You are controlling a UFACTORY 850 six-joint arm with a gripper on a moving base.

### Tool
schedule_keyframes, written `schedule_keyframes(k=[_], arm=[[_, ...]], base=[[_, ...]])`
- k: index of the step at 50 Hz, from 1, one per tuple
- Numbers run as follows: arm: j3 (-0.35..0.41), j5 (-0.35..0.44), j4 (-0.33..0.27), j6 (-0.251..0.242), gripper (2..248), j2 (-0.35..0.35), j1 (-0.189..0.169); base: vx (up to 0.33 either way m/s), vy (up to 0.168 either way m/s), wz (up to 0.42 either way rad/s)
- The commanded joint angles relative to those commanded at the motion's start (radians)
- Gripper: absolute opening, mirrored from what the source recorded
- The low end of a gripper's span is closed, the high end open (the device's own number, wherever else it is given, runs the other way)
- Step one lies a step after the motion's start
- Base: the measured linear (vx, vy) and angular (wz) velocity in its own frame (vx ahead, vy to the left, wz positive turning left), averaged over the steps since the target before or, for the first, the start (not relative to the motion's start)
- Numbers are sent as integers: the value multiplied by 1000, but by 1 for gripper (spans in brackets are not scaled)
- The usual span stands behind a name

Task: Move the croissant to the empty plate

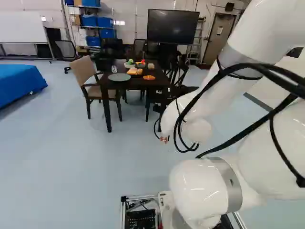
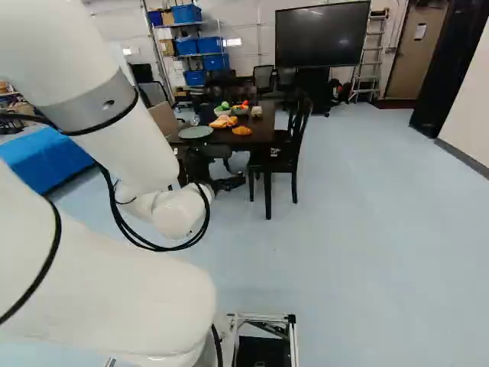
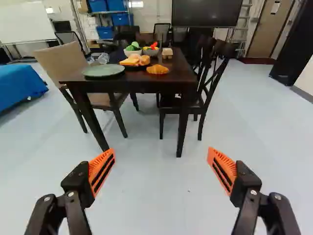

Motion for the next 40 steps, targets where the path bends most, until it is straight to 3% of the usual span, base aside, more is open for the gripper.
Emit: schedule_keyframes(k=[40], arm=[[0,0,0,0,247,0,0]], base=[[208,4,-22]])
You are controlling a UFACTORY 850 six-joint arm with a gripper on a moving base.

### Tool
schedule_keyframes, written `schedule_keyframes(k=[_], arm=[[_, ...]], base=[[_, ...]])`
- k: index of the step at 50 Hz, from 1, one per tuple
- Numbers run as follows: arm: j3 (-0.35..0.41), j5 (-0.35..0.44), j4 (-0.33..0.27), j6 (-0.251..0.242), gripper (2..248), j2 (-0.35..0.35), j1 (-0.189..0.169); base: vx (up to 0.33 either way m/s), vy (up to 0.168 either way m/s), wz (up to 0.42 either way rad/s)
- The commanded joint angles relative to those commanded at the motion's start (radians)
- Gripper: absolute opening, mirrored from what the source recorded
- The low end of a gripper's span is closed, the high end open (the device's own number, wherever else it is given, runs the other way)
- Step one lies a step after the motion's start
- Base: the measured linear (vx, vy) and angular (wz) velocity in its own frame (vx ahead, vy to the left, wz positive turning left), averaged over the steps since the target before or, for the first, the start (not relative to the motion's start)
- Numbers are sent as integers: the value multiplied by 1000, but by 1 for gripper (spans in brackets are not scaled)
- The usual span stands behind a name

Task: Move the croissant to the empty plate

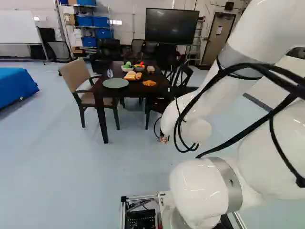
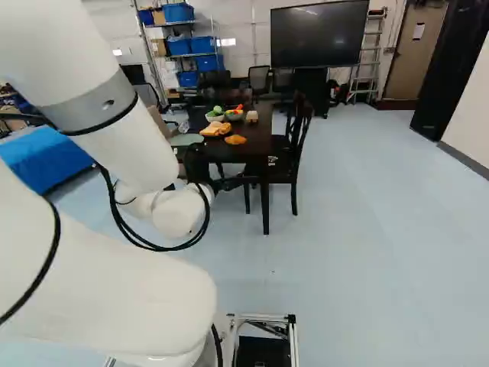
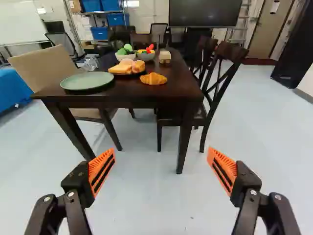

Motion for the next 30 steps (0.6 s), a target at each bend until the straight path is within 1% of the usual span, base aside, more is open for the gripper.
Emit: schedule_keyframes(k=[30], arm=[[0,0,0,0,247,0,0]], base=[[115,2,-11]])
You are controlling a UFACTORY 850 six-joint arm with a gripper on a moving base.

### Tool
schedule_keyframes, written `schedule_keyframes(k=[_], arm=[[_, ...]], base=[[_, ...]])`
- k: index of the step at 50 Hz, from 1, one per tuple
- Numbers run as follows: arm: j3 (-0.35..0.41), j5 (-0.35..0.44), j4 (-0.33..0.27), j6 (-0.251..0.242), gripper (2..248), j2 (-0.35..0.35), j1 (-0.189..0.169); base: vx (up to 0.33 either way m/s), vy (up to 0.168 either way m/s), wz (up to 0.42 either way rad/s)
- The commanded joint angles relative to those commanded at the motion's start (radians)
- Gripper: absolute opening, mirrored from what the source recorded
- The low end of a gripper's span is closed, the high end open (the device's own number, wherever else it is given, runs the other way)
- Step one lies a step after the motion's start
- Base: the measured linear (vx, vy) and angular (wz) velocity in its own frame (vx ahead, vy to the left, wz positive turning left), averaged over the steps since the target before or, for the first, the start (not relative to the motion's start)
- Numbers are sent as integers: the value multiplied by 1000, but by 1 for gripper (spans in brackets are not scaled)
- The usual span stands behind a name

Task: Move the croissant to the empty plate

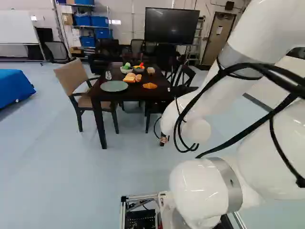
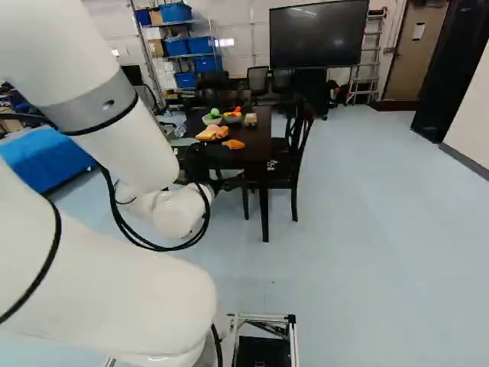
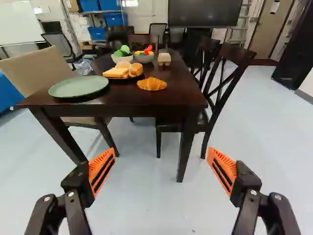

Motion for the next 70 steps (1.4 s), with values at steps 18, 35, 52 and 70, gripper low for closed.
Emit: schedule_keyframes(k=[18,35,52,70], arm=[[0,0,0,0,247,0,0],[0,0,0,0,247,0,0],[0,0,0,0,247,0,0],[0,0,0,0,247,0,0]], base=[[107,1,-8],[109,25,-12],[83,36,-11],[66,20,-6]])
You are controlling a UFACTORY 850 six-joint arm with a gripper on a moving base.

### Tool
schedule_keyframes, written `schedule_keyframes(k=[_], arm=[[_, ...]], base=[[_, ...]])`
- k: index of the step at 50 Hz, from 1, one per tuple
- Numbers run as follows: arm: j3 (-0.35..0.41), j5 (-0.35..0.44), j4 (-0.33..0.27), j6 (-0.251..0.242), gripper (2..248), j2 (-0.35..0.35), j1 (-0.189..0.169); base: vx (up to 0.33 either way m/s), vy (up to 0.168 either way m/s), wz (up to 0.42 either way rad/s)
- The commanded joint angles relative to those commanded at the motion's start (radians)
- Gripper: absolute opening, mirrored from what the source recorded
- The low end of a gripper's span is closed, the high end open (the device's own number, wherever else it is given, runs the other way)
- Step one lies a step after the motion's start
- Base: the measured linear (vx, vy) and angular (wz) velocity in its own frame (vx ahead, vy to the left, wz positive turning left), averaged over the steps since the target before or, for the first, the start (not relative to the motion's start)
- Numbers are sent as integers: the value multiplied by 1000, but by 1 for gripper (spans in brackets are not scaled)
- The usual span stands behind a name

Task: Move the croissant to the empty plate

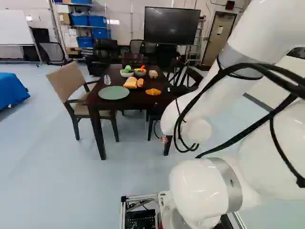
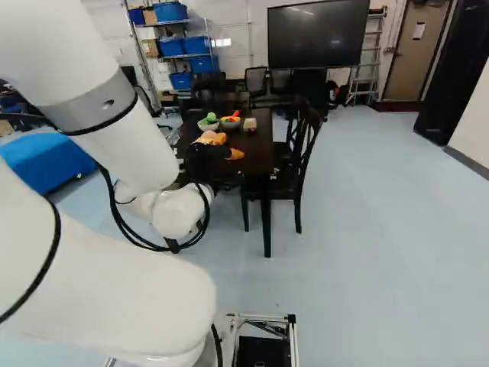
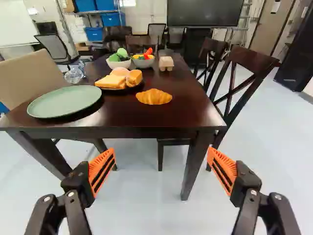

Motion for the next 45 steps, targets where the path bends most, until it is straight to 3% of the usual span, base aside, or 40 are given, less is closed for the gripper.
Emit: schedule_keyframes(k=[45], arm=[[0,0,0,0,247,0,0]], base=[[84,2,-2]])
